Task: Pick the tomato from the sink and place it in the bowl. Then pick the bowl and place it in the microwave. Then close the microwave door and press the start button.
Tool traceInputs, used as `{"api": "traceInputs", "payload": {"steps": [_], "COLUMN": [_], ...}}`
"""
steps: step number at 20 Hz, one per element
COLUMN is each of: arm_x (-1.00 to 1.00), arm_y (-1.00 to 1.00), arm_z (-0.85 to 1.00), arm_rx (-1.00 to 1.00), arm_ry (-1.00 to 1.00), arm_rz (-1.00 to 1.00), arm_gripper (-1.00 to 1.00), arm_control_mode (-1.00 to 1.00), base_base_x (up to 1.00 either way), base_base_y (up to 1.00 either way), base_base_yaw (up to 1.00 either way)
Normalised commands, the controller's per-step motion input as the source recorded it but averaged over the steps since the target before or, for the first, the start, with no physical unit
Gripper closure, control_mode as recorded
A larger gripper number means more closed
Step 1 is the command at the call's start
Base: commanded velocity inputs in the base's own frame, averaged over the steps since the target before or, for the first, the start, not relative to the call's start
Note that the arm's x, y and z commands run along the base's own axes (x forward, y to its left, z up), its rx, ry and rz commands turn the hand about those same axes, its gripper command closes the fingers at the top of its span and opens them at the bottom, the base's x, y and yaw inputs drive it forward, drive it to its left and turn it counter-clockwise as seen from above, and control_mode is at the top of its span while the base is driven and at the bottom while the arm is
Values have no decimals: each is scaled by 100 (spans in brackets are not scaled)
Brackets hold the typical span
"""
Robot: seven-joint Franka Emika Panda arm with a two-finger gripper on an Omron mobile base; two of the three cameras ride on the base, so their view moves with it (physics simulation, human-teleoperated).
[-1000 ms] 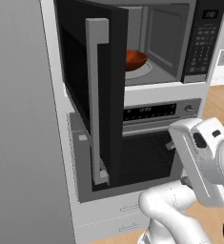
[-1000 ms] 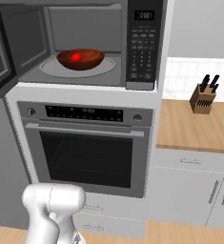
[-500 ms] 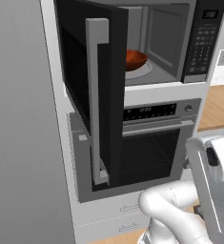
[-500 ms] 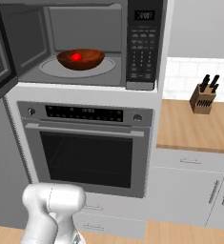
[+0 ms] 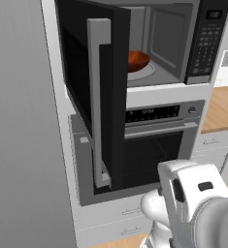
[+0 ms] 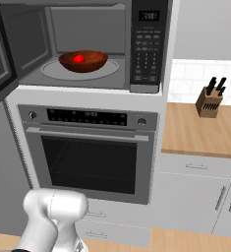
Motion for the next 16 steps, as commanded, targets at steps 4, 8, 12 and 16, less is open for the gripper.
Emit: {"api": "traceInputs", "payload": {"steps": [4, 8, 12, 16], "arm_x": [27, 97, 100, 100], "arm_y": [98, 100, 82, 30], "arm_z": [-3, -13, -16, -48], "arm_rx": [-9, -14, -17, -25], "arm_ry": [0, 0, 0, 0], "arm_rz": [0, 0, -6, -13], "arm_gripper": [-100, -100, -100, -100], "arm_control_mode": [-100, -100, -100, -100], "base_base_x": [0, 0, 0, 0], "base_base_y": [0, 0, 0, 0], "base_base_yaw": [0, 0, 0, 0]}}
